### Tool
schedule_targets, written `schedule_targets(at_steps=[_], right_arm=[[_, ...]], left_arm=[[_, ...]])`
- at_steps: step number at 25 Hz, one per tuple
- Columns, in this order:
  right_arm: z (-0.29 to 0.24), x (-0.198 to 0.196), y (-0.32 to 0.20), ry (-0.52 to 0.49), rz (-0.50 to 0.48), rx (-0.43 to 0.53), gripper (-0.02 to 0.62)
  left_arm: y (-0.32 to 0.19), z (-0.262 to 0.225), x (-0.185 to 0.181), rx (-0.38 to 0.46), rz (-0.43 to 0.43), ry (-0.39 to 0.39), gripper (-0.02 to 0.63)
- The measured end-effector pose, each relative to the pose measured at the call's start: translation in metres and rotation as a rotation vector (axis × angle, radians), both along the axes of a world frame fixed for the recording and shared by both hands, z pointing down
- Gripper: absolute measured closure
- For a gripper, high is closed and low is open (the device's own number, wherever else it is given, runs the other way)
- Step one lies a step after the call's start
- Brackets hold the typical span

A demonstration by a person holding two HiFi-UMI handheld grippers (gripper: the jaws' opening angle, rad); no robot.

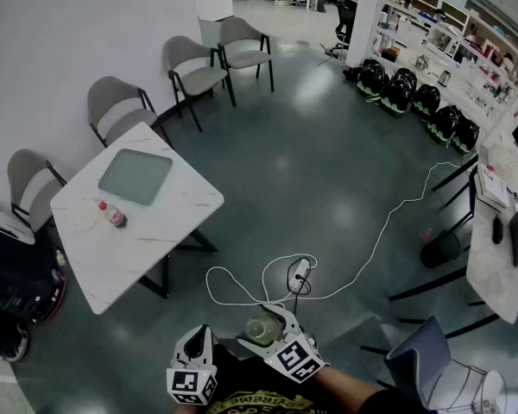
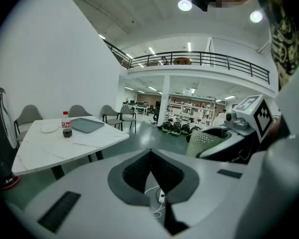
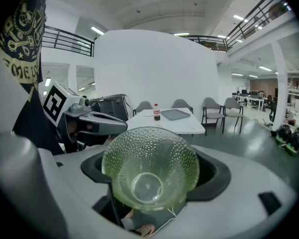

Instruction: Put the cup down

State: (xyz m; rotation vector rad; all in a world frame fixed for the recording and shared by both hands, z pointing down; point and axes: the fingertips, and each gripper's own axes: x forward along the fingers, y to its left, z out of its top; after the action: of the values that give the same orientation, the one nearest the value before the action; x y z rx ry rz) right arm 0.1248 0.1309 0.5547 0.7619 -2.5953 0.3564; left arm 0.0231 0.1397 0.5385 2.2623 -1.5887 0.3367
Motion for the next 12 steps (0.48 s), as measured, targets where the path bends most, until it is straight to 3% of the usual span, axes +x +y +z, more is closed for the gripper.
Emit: schedule_targets(at_steps=[12], right_arm=[[-0.0076,-0.0098,0.0007,-0.018,-0.013,0.014,0.189]], left_arm=[[0.0052,-0.0008,-0.0045,-0.007,-0.008,0.01,0.611]])
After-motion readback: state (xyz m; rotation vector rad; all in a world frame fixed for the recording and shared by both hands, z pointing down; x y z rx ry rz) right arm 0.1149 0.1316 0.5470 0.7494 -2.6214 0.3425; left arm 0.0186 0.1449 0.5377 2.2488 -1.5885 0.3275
